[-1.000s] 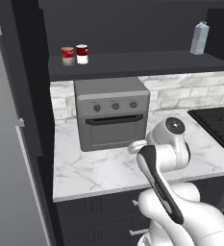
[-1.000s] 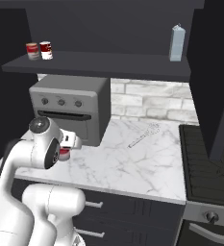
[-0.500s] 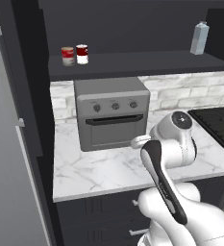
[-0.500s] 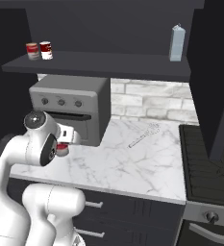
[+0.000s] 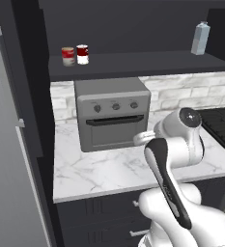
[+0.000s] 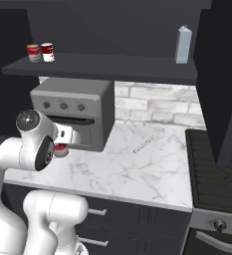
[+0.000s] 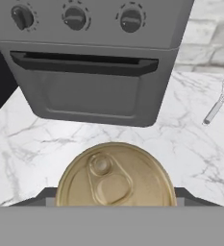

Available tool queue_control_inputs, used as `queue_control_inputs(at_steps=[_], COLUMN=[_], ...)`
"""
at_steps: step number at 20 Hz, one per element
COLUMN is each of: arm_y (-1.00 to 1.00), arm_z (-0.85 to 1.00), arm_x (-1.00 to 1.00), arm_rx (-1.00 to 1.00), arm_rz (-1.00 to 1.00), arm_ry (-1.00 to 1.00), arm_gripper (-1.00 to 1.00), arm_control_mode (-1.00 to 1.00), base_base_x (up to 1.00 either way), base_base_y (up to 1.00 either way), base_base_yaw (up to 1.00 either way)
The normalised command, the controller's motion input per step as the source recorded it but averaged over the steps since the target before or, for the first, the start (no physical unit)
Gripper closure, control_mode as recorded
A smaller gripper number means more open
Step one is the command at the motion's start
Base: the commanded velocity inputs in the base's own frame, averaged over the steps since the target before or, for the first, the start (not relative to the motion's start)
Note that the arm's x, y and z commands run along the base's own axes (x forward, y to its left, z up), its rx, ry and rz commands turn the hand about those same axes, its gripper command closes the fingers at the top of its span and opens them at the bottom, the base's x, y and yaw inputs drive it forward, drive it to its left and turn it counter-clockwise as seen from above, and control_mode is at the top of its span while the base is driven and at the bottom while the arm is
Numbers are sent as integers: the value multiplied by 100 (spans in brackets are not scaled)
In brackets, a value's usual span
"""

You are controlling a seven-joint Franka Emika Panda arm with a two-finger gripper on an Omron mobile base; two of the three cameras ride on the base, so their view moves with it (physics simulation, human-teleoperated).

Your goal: Pick the cans from the counter and place them in their designated side in the cabinet.

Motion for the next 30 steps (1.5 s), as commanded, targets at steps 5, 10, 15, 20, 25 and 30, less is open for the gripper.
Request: queue_control_inputs(at_steps=[5,10,15,20,25,30], arm_y=[0,0,0,0,0,0], arm_z=[24,25,26,28,30,31], arm_x=[-9,-7,-11,-1,-1,-5], arm_rx=[0,0,0,0,0,0], arm_rz=[0,0,0,0,0,0], arm_ry=[-9,-8,-5,-2,-4,-7], arm_gripper=[100,100,100,100,100,100], arm_control_mode=[-100,-100,-100,-100,-100,-100], base_base_x=[0,0,0,0,0,0], base_base_y=[0,0,0,0,0,0], base_base_yaw=[0,0,0,0,0,0])
